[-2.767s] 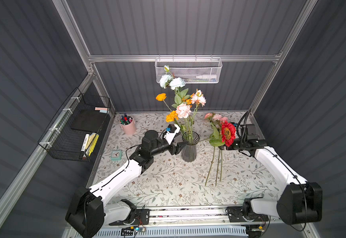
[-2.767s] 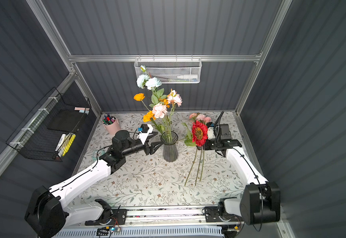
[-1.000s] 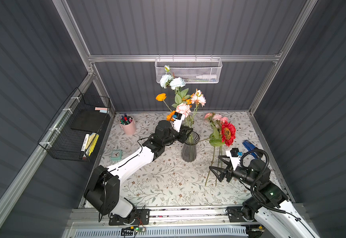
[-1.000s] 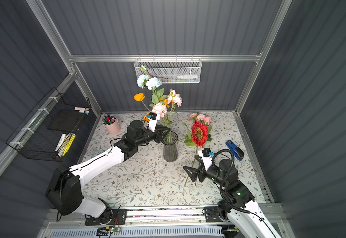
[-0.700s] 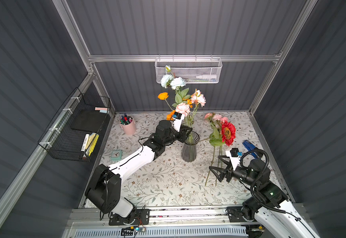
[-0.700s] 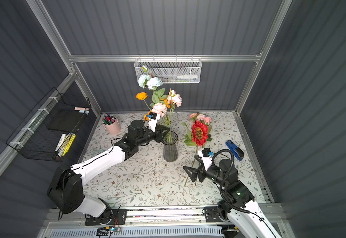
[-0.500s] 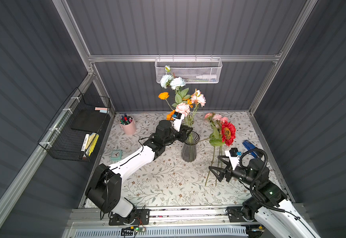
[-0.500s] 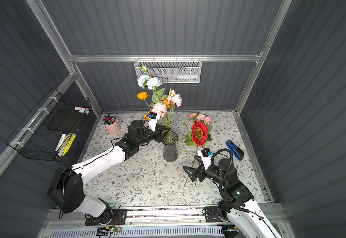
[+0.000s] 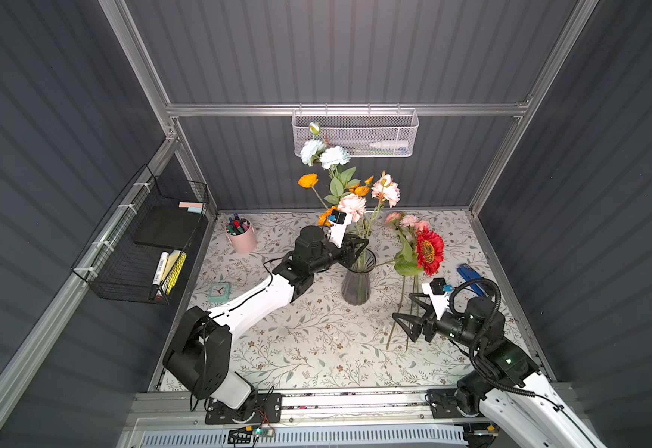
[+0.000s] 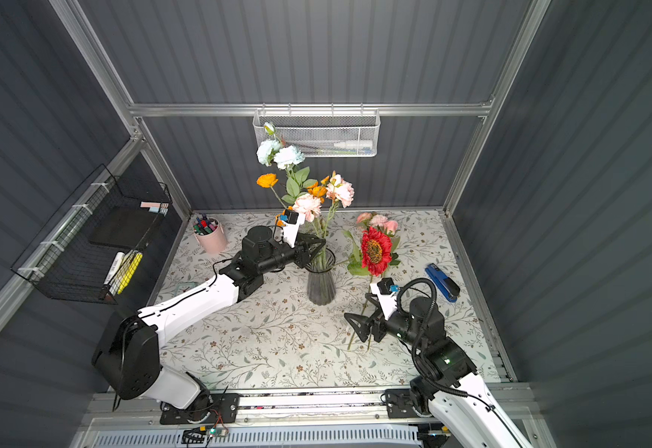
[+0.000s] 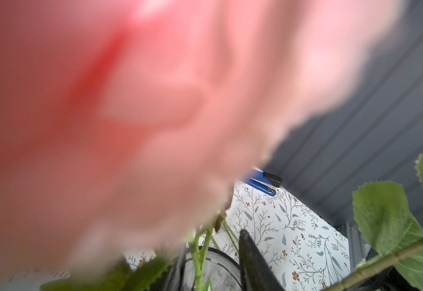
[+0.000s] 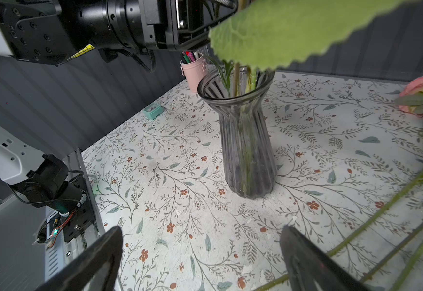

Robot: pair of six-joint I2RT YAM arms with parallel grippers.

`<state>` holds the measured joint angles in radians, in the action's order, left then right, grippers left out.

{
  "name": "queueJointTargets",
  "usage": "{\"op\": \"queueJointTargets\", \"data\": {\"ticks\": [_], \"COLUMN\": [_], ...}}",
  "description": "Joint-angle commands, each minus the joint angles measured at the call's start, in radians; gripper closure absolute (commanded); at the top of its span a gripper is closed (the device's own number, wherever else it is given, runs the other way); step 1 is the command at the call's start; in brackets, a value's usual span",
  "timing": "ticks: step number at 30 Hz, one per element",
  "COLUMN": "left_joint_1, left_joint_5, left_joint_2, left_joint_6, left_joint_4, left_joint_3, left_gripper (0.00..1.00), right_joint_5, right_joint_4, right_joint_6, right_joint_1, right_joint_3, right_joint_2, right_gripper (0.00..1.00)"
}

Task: Pick out pink flowers from the vase
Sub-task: Pick up the flower from the vase.

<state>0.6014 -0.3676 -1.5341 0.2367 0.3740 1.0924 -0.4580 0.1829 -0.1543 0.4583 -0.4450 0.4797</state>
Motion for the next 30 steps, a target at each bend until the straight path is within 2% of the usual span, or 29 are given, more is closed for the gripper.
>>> {"op": "queueJointTargets", "data": {"ticks": [1,6,11,17,25,27,30], "left_joint_1": [0.007,0.011,0.012,0.017,0.022,0.024,0.024], "left_joint_5": [-0.037,-0.047,-0.031,-0.021,-0.042,-0.046,-0.053], "left_joint_2": [-0.006,-0.018,-0.041,-0.061,-0.057,-0.054,-0.054], "left_joint_6": [-0.024,-0.033,-0.034,-0.039,-0.053,-0.061,-0.071], "left_joint_4": [0.025,0.031,0.028,0.021,0.025,0.028,0.033], "left_joint_3": [-0.009,-0.007,0.003,0.011,0.008,0.005,0.002], "left_gripper": [0.64,0.64,0.58,0.59,0.71,0.79,0.81], "right_joint_5": [-0.021,-0.025,-0.028,-0.031,-0.036,-0.039,-0.045], "right_joint_4": [-0.025,-0.026,-0.022,-0.02,-0.027,-0.029,-0.034], "right_joint_6": [0.013,0.018,0.019,0.024,0.029,0.027,0.025], "right_joint_1": [0.003,0.002,0.004,0.003,0.003,0.003,0.003], "right_joint_3": [-0.007,-0.009,-0.009,-0.011,-0.013,-0.014,-0.016], "right_joint_2": [0.008,0.014,0.014,0.016,0.029,0.035,0.041], "right_gripper": [0.01,0.01,0.01,0.01,0.01,0.01,0.01]}}
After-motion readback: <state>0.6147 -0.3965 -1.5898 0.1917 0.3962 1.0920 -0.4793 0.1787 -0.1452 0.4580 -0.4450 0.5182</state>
